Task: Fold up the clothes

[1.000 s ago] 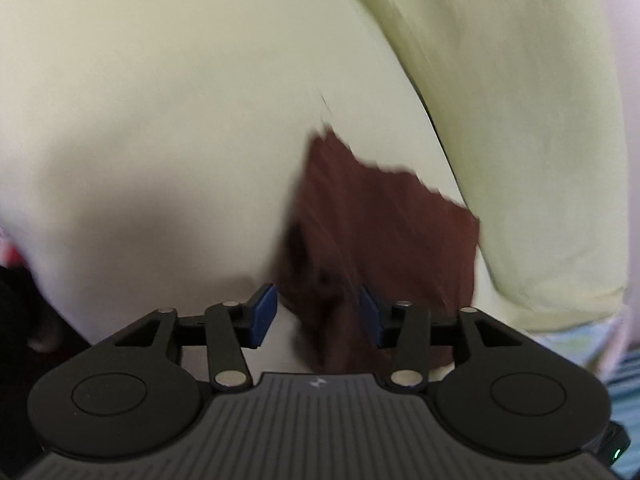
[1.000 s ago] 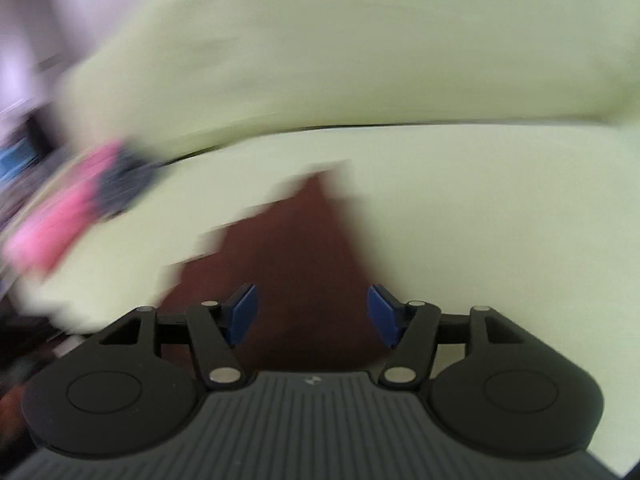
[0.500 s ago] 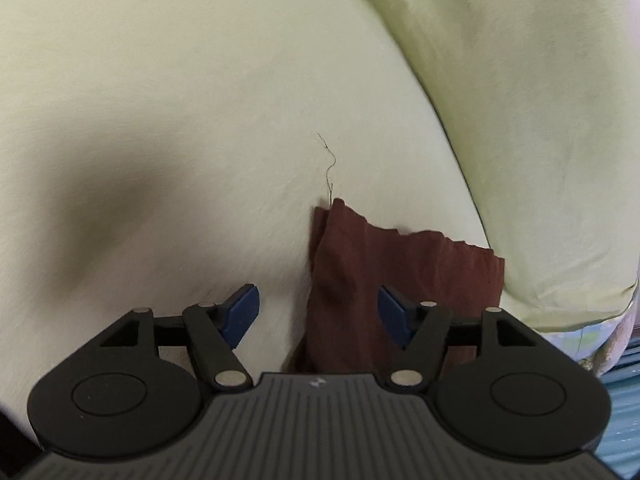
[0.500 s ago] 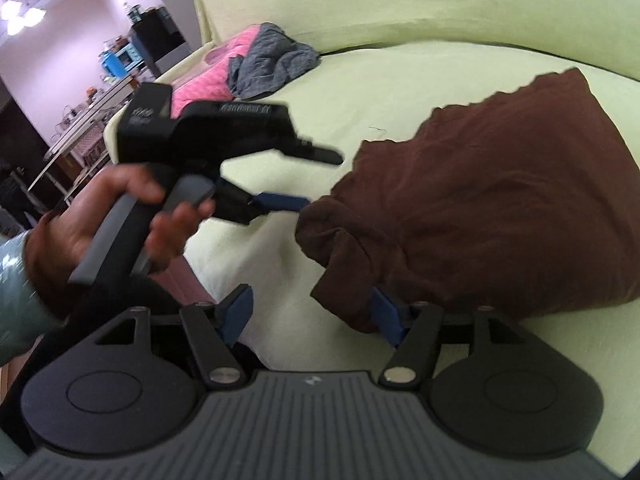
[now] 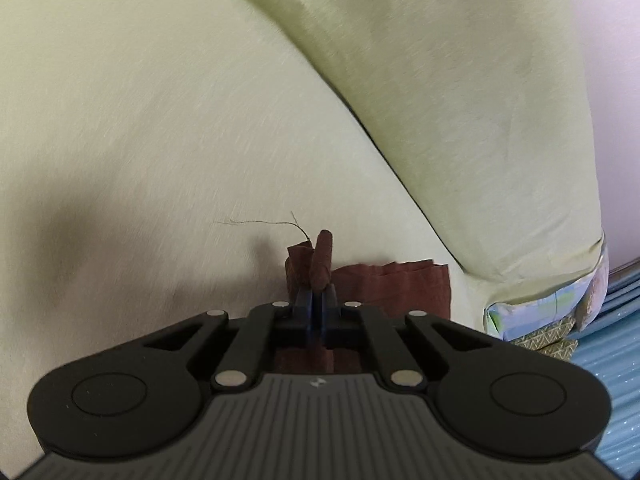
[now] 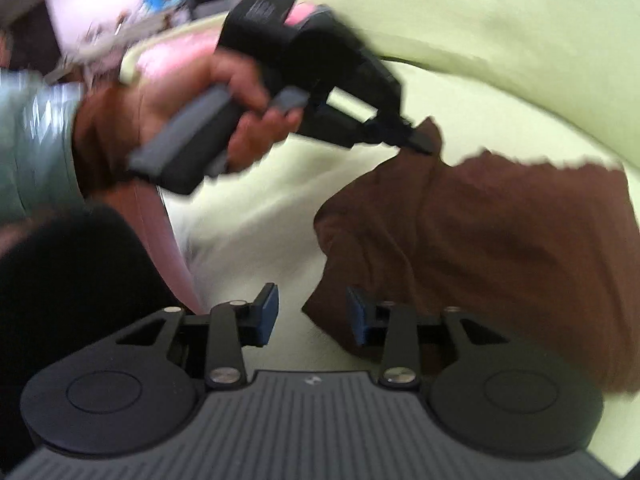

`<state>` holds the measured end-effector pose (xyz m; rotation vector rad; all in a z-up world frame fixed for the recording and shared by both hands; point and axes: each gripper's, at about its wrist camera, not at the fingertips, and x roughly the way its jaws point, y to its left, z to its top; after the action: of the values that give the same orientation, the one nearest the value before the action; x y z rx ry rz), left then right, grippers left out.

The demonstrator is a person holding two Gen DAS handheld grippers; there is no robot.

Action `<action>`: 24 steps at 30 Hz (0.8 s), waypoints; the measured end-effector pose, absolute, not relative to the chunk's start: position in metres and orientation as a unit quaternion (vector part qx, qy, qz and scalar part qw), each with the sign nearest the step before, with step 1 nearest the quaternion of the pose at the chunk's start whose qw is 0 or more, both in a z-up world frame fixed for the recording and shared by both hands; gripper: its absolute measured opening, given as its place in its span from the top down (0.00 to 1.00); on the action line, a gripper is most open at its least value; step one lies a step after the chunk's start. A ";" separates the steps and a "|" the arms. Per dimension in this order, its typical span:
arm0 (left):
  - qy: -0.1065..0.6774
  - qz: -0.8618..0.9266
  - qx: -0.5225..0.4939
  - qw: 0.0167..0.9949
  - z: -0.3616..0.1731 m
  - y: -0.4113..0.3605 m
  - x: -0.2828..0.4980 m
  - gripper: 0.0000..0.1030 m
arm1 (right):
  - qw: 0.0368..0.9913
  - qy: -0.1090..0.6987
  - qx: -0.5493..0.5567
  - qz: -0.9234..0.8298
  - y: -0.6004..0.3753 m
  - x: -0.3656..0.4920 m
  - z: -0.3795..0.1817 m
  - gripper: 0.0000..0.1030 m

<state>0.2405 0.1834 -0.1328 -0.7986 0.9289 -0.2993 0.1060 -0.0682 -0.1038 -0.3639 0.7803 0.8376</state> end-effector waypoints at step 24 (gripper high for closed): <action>0.430 -0.098 -0.315 0.840 -0.145 0.125 0.206 0.71 | 0.870 0.407 0.114 0.254 -0.229 0.314 -0.098 0.42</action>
<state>0.2063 0.1249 -0.1445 -0.6658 0.9098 -0.2066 0.3143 -0.2288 -0.0981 0.2387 0.8508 0.5318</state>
